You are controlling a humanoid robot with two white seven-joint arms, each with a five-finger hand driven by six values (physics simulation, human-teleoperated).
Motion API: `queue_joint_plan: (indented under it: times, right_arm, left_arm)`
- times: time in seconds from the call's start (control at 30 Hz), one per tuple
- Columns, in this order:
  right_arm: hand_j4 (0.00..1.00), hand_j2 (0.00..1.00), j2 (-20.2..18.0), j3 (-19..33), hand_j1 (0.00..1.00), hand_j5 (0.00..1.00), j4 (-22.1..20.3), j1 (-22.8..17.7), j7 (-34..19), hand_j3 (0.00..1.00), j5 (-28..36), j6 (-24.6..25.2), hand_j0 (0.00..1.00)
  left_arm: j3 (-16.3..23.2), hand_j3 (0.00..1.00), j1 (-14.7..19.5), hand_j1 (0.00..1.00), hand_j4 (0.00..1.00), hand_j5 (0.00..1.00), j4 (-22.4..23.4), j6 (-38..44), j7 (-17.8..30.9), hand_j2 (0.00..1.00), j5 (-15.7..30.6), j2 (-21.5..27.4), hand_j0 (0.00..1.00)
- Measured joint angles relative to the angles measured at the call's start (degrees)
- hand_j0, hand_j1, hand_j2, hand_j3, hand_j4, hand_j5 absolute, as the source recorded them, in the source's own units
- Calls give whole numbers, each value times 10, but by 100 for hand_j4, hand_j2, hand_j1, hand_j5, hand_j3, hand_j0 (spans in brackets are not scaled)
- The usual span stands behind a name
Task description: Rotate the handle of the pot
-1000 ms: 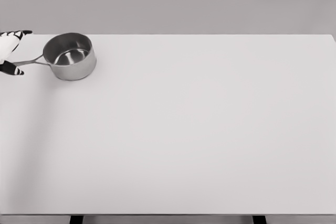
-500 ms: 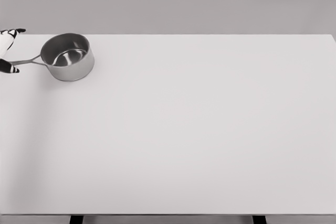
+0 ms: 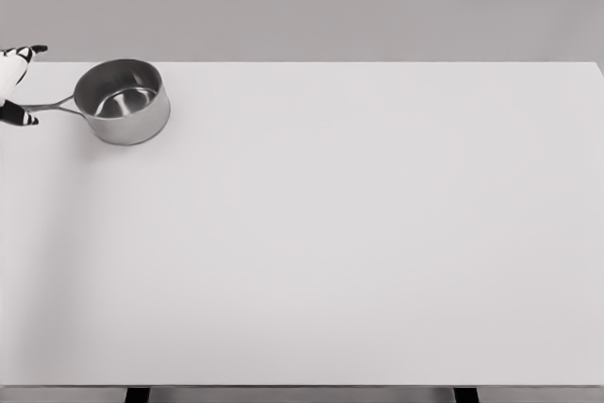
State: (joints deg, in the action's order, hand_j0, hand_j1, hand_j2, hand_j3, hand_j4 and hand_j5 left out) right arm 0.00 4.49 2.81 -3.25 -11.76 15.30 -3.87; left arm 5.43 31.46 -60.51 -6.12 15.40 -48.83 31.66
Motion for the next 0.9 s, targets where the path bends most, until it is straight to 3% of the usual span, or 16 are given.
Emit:
queue_joint_plan:
  times: [0.9]
  right_arm:
    - [100, 100, 0, 0, 100, 100, 0, 0, 0, 100, 0, 0, 100]
  left_arm:
    - [21, 100, 40, 100, 100, 100, 67, 12, -22, 100, -12, -19, 100]
